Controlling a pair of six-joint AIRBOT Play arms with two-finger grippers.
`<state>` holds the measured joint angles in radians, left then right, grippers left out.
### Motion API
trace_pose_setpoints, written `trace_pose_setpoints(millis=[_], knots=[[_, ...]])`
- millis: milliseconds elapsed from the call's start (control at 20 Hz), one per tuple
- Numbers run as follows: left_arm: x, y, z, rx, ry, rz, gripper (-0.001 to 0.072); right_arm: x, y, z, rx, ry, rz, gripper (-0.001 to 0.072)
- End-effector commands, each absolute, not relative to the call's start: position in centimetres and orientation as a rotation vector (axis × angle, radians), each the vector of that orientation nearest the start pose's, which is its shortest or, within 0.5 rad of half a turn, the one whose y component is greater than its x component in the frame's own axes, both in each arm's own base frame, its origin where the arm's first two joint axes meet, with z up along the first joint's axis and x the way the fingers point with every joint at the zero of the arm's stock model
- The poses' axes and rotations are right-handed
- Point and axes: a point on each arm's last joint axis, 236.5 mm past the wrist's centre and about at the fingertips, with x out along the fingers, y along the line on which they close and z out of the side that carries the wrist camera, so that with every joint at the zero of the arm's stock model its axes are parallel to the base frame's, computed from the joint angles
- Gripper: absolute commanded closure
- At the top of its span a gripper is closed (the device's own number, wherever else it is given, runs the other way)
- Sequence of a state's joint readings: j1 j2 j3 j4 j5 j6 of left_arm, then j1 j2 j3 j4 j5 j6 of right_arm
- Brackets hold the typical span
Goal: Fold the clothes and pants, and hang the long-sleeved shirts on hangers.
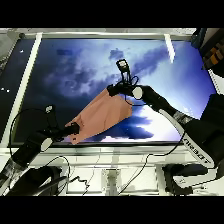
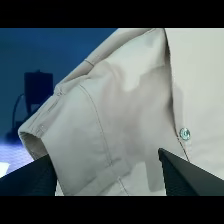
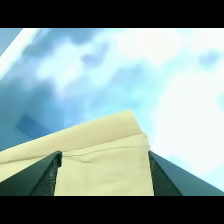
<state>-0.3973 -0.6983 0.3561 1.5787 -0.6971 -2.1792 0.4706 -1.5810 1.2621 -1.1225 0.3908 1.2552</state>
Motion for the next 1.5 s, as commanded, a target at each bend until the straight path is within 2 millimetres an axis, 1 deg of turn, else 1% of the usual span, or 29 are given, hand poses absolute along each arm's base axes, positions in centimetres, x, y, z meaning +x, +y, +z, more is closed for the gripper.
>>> trace_pose_setpoints(millis=[0,100,200,250,300,400,450,550,650,750,850,950,1000,1050,1200,1300,1450], knots=[[24.8,-10.0,-6.3,-0.335,1.08,-0.026,0.0004,50.2,24.3,1.3,0.065,0.801,0.498,0.0134],[24.8,-9.9,-6.3,-0.331,1.078,-0.025,0.0004,50.6,19.2,1.3,0.097,0.907,0.45,0.0134],[24.9,-10.0,-6.2,-0.332,1.074,-0.027,0.0007,49.7,14.5,0.5,0.171,1.067,0.428,0.0134],[25.2,-10.1,-6.0,-0.336,1.062,-0.032,0.0007,48.8,13.2,-0.1,0.227,1.149,0.443,0.0134],[25.5,-10.2,-5.8,-0.342,1.047,-0.039,0.0007,47.7,12.7,-0.6,0.295,1.228,0.486,0.0134],[26.0,-10.5,-5.4,-0.352,1.018,-0.051,0.0008,45.3,13.5,-1.6,0.442,1.364,0.629,0.0129],[26.2,-10.6,-5.2,-0.355,1.008,-0.056,0.0008,44.9,13.8,-2.5,0.477,1.399,0.651,0.009],[26.3,-10.6,-5.2,-0.356,1.005,-0.057,0.0008,45.3,14.3,-5.0,0.477,1.42,0.65,0.0089],[26.3,-10.6,-5.2,-0.357,1.005,-0.057,0.0008,45.6,15.3,-7.3,0.483,1.436,0.642,0.0088],[26.3,-10.6,-5.2,-0.356,1.005,-0.057,0.001,45.0,16.6,-9.2,0.484,1.476,0.655,0.0088],[26.3,-10.6,-5.2,-0.355,1.005,-0.057,0.001,44.1,18.2,-10.5,0.494,1.521,0.683,0.0069],[26.3,-10.6,-5.2,-0.355,1.005,-0.057,0.001,42.7,20.0,-11.2,0.508,1.57,0.727,0.0063],[26.3,-10.6,-5.2,-0.355,1.005,-0.057,0.001,42.0,20.8,-11.4,0.498,1.594,0.749,0.0045],[26.3,-10.6,-5.2,-0.354,1.005,-0.057,0.001,41.2,21.7,-11.5,0.488,1.615,0.773,0.0024],[26.3,-10.6,-5.2,-0.354,1.006,-0.056,0.001,39.7,23.9,-11.4,0.403,1.62,0.864,0.0024],[26.3,-10.6,-5.3,-0.354,1.007,-0.056,0.001,39.2,25.2,-11.3,0.354,1.621,0.889,0.0024],[26.3,-10.6,-5.3,-0.353,1.008,-0.056,0.001,39.0,26.3,-12.0,0.248,1.609,0.889,0.0035]])
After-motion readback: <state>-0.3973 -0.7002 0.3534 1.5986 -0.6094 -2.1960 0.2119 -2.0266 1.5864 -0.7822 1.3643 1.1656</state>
